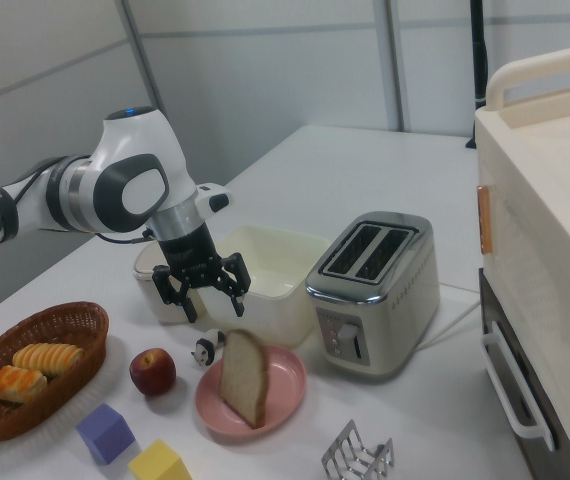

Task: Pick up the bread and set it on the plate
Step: 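Lower the toast slice onto the pink plate, then open the gripper and raise it away from the toast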

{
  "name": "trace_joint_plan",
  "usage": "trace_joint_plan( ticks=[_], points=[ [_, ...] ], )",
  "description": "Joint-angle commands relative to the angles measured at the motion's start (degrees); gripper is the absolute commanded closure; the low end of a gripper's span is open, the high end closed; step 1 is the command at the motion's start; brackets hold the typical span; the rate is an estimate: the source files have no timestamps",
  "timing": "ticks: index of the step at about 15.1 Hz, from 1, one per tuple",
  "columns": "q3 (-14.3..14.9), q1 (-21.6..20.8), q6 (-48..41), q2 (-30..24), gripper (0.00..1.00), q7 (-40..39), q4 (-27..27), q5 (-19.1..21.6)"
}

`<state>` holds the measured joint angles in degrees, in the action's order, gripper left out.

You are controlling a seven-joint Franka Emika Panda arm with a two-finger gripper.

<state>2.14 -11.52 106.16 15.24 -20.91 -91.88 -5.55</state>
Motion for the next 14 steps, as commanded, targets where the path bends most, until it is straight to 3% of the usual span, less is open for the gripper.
trace_joint_plan(
  ticks=[1,7,10,14],
  points=[
    [-0.1,-0.7,0.8,-0.7,0.11,1.6,-0.7,-1.7],
    [0.0,-0.5,0.4,-1.6,0.07,1.7,-0.4,-1.7],
    [0.1,-0.2,-4.8,-2.0,0.03,2.9,3.3,-1.7],
    [0.7,0.5,-8.1,-6.4,0.01,6.1,4.3,-2.0]
  ],
)
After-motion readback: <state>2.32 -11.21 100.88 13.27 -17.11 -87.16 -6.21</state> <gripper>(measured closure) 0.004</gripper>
